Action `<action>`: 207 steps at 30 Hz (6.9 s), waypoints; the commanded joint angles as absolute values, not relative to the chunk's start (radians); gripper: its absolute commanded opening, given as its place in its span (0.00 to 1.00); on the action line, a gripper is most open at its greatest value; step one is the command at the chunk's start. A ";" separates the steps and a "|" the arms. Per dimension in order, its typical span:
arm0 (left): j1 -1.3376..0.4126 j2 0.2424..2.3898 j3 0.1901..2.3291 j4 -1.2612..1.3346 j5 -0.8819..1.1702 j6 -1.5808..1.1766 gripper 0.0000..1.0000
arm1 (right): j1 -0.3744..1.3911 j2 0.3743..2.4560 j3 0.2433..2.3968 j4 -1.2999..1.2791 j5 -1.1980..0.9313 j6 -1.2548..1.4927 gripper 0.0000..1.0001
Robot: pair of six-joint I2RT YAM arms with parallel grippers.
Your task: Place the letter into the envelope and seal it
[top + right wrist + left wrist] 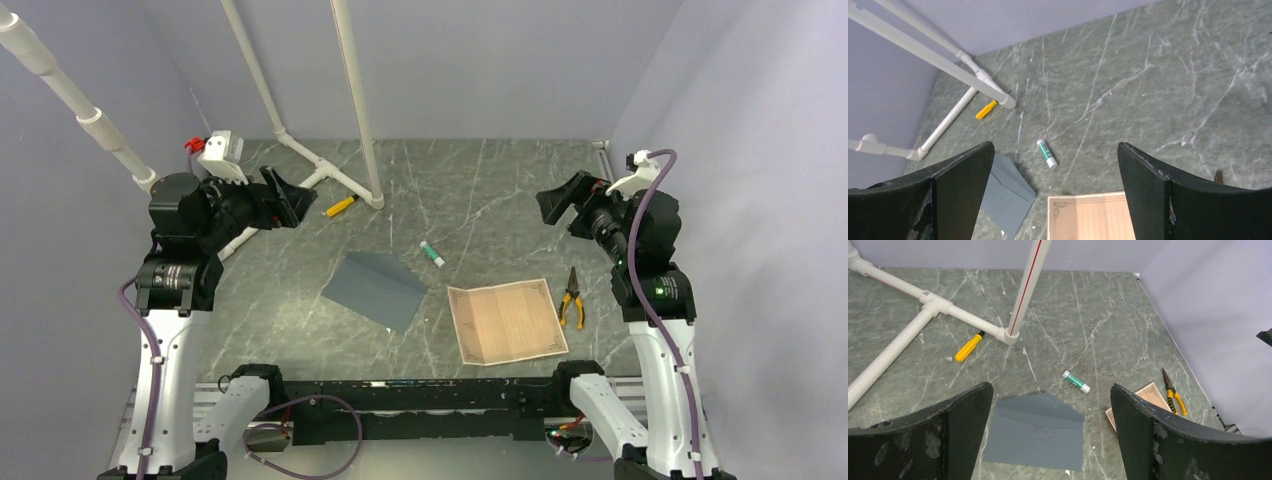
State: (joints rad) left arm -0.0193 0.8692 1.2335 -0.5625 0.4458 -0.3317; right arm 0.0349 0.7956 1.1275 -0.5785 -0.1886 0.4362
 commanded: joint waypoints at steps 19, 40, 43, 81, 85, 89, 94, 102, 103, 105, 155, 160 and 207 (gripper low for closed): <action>-0.021 0.906 1.176 -0.445 0.654 -0.416 0.93 | 0.032 0.797 1.112 -0.567 -0.087 0.454 1.00; -0.801 1.400 0.842 -0.034 0.236 -0.768 0.93 | 0.034 0.889 0.571 -0.568 -0.186 0.604 0.74; -0.855 1.533 0.886 -0.012 0.225 -0.798 0.89 | 0.034 0.861 0.514 -0.503 -0.196 0.611 0.71; -0.718 1.584 1.345 -0.401 0.391 -0.395 0.02 | 0.035 0.971 0.662 -0.237 -0.540 0.610 0.82; -0.639 1.520 1.413 -0.491 0.458 -0.297 0.02 | 0.035 0.933 0.670 -0.121 -0.583 0.636 0.93; -0.565 1.465 1.458 -0.556 0.569 -0.208 0.03 | 0.035 0.905 0.689 -0.069 -0.592 0.615 0.99; -0.539 1.416 1.537 -0.659 0.635 -0.136 0.03 | 0.035 0.901 0.694 -0.018 -0.649 0.572 1.00; -0.519 1.353 1.600 -0.564 0.781 -0.353 0.02 | 0.039 0.902 0.598 0.218 -0.797 0.678 1.00; -0.518 1.346 1.600 -0.556 0.792 -0.371 0.02 | 0.039 0.902 0.594 0.237 -0.801 0.701 1.00; -0.518 1.328 1.596 -0.537 0.815 -0.401 0.02 | 0.039 0.903 0.581 0.279 -0.808 0.735 1.00; -0.518 1.085 1.328 -0.477 0.267 -0.492 0.93 | 0.077 0.815 0.903 0.023 -0.735 0.758 0.00; -0.518 1.013 1.303 -0.526 -0.026 -0.525 0.93 | 0.078 0.834 0.946 0.138 -0.752 0.850 0.00; -0.568 1.547 1.303 1.113 1.043 -1.641 0.89 | 0.108 0.831 0.961 0.844 -0.789 1.457 0.00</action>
